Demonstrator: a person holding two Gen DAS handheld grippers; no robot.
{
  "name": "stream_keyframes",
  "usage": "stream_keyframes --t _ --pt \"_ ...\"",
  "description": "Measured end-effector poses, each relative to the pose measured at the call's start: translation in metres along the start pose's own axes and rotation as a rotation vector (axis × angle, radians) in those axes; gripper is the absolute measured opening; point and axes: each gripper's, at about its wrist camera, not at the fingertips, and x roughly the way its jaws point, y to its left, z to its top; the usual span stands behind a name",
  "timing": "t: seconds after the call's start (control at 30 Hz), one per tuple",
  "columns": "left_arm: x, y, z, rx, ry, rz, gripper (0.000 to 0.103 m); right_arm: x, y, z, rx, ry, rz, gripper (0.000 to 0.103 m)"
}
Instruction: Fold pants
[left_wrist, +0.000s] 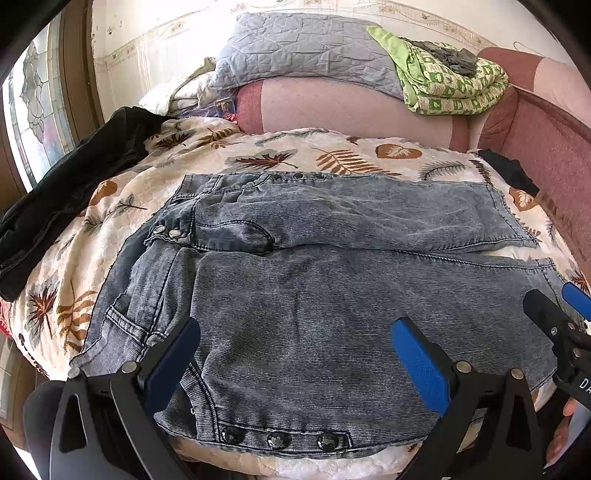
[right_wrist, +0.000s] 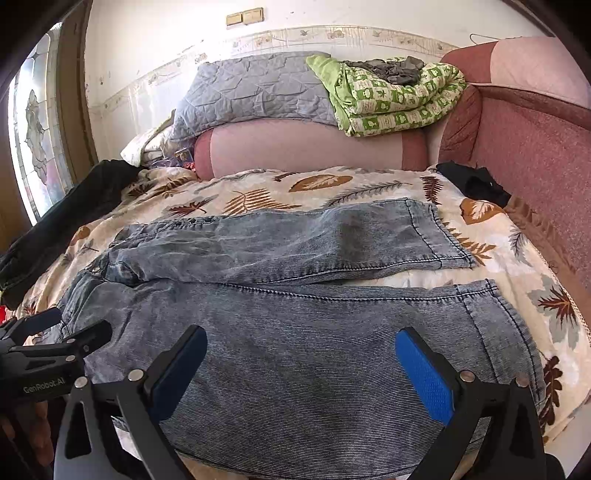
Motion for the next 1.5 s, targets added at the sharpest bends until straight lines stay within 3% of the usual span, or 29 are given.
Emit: stream_keyframes --t 1.2,1.3,1.4,1.5 --pt "-0.004 0.006 -0.002 -0.022 0.006 -0.014 0.103 -0.001 -0.004 -0.001 0.01 0.002 -0.009 0.103" --pt "-0.008 0.02 0.001 -0.042 0.015 -0.049 0.103 -0.001 -0.021 0.002 0.081 0.067 0.046 0.103" --pt "-0.007 0.051 0.003 -0.107 0.048 -0.089 0.103 -0.018 -0.076 0.001 0.312 0.141 0.193 0.103" --pt "0.0 0.091 -0.001 -0.204 0.11 -0.134 0.103 -0.036 -0.133 -0.003 0.437 0.202 0.168 0.103"
